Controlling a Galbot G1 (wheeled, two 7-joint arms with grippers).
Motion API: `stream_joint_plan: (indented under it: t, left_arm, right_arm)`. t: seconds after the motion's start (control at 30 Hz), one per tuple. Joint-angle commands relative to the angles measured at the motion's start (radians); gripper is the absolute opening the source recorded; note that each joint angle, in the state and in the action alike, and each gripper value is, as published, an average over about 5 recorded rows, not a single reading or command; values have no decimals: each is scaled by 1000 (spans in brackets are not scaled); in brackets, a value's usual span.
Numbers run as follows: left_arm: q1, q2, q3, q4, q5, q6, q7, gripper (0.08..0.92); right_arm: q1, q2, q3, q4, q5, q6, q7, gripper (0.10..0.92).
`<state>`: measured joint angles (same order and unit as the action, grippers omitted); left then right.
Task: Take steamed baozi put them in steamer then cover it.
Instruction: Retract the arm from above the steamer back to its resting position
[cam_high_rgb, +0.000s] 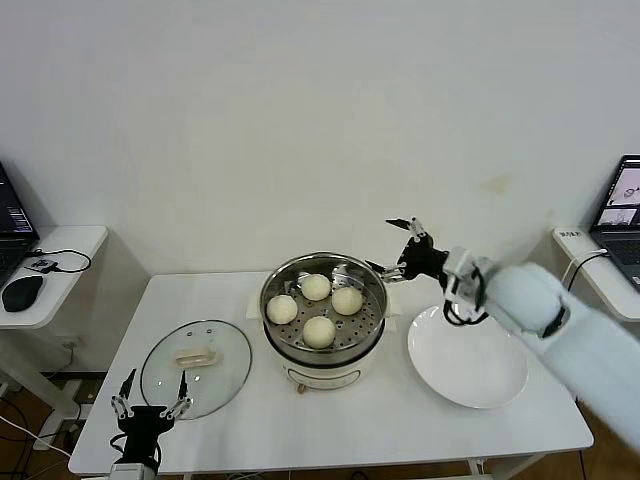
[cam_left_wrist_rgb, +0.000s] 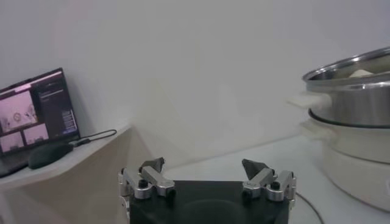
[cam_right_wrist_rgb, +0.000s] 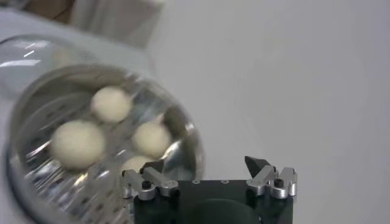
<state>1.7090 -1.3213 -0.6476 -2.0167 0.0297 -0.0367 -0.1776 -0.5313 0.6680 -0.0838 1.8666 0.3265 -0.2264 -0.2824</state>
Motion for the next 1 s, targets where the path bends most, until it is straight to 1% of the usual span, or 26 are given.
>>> stream_joint_plan:
  t: [0.03,0.17,0.3,0.43,0.63,1.0]
  left_arm:
    - [-28,18,3,71,183,0,-27,823]
    - [-64,52,-28,163,498,-45,-51,823]
    - [-85,101,-53,243,796,-103,-64,823]
    - [-104,149,-46,286,981,-123,-51,823]
    - [-175,190,6,327,1059,-112,9,823]
    - [-339,203,60,440,1075,-83,47,823]
  right_arm:
    - [-952,485,869,58,-274,421,109,822]
    - [-1038,635,939,50,-281,474,102,823]
    - [-1089,715,982,41,-268,493,112,823]
    - [-1113,768,1031,38,-250,484,134,823]
    - [-1114,803,1092,16,-250,457,176,823]
    - [-1143,839,1095,13,-281,462,163,823]
